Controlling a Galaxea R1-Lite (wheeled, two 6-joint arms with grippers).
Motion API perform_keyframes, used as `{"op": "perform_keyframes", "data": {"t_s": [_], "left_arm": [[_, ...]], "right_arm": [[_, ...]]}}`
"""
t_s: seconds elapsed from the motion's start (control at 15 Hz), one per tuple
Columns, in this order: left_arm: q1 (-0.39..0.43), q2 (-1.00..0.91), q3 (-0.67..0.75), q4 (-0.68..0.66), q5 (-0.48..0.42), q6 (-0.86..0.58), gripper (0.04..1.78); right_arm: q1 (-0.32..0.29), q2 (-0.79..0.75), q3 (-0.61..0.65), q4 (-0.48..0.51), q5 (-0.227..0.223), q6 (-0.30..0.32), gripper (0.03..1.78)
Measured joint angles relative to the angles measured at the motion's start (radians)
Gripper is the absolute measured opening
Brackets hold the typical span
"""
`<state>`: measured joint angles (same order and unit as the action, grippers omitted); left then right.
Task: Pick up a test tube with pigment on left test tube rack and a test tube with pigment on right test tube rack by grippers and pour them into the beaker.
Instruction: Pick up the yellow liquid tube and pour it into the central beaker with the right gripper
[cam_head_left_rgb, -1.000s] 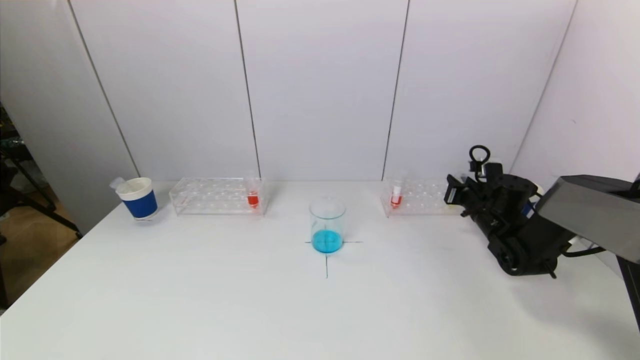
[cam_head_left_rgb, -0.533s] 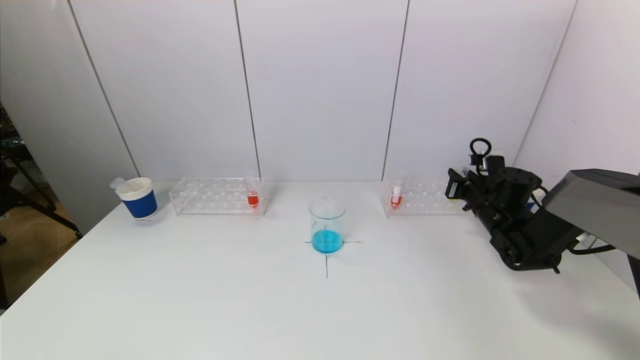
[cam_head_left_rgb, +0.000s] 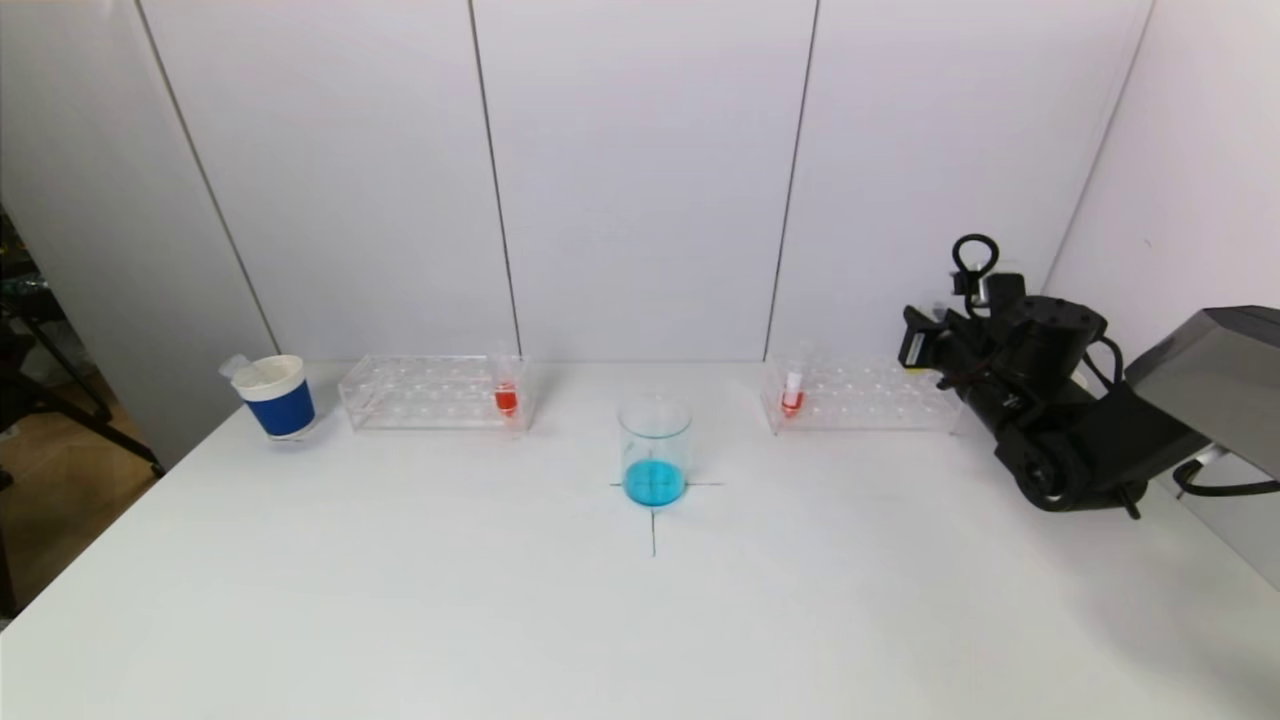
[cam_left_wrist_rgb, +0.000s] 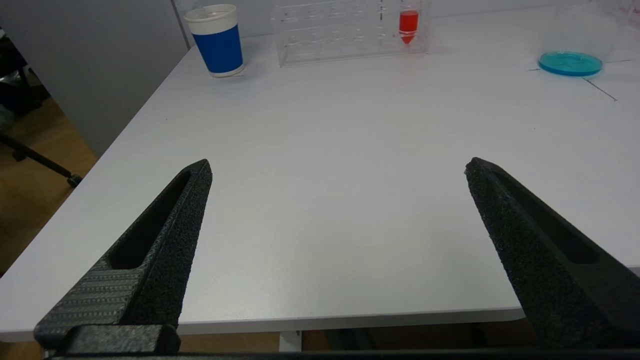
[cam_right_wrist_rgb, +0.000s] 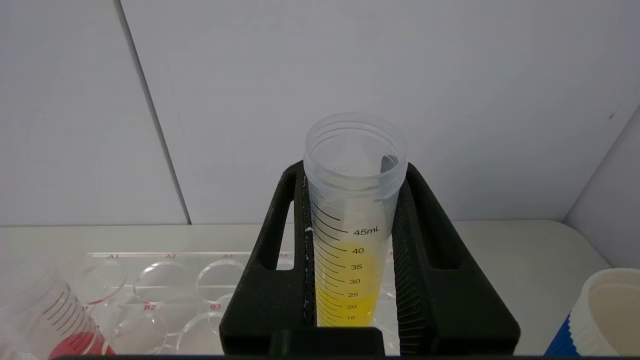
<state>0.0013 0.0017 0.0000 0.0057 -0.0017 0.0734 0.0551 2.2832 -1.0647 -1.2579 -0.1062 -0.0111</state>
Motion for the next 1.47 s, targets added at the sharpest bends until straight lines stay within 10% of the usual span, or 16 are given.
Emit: {"op": "perform_keyframes", "data": {"t_s": [1.13,1.47], "left_arm": [[0.0,0.0,0.0,0.0,0.0,0.0,1.77],[0.0,0.0,0.0,0.0,0.0,0.0,1.77]], "right_arm": [[0.123,-0.355,-0.353,0.718,0.023,-0.04,0.5],[0.211,-0.365,-0.44,0.778,0.193,-0.133,0.5]]}}
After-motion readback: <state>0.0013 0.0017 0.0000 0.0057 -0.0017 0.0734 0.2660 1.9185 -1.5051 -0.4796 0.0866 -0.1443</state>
